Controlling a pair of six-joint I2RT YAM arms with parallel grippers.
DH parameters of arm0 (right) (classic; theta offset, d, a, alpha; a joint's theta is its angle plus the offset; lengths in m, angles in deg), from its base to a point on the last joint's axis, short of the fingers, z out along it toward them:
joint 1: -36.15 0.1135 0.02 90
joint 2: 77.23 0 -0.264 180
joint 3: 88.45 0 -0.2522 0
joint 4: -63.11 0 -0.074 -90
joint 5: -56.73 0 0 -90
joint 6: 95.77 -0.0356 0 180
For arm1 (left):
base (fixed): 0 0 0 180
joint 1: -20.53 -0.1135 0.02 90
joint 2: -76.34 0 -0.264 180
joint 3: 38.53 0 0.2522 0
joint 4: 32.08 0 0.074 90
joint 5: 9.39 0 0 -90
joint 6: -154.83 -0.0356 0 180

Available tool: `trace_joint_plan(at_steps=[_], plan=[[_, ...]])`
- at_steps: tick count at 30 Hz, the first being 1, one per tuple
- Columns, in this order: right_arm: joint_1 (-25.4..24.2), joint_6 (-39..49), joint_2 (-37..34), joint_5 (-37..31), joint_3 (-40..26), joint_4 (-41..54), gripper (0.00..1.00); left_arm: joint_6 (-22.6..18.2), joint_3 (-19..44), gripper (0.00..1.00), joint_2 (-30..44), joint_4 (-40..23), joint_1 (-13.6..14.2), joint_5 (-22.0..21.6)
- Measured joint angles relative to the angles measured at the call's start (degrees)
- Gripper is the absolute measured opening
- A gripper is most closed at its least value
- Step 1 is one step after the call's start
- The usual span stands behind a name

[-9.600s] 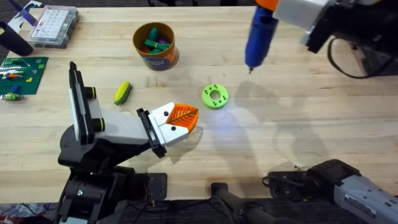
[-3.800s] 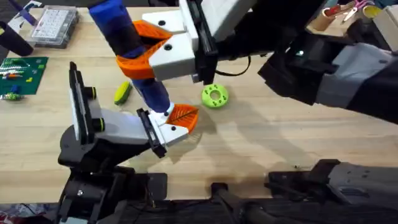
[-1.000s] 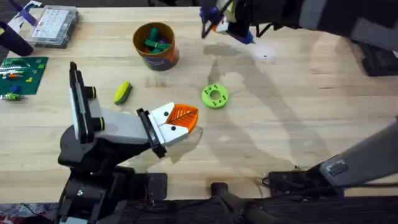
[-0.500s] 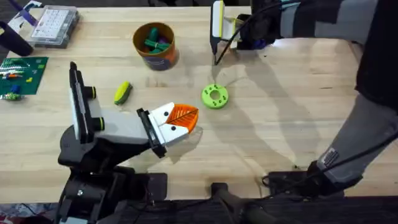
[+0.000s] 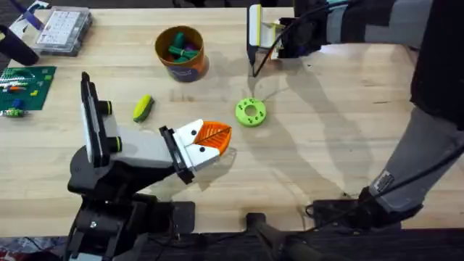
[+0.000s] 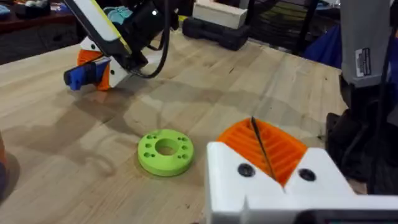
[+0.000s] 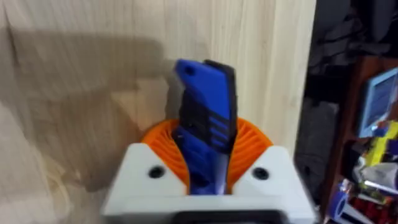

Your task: Pick up the gripper from the table and insert it into the empty holder that is missing its gripper. Then pick up a screw, insert it into the mounting hole, and use the screwdriver to tighten it. Finally, clean up the table by picking up the vegetable and placing it into the bucket.

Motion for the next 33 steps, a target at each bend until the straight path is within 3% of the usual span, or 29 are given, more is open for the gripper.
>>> trace_joint_plan(at_steps=[4,6,33], plan=[[-0.15,-0.06,0.02,-0.09,-1.37,0.11,0.884,0.00,0.00,0.018,0.00,0.00,0.00,0.00],[-0.26,-0.06,0.13,-0.07,-2.06,0.48,0.985,0.00,0.02,0.018,0.00,0.02,0.00,0.00],[-0.24,-0.13,0.13,-0.04,-2.23,1.81,0.996,0.02,0.00,0.018,0.00,0.02,0.00,0.00]])
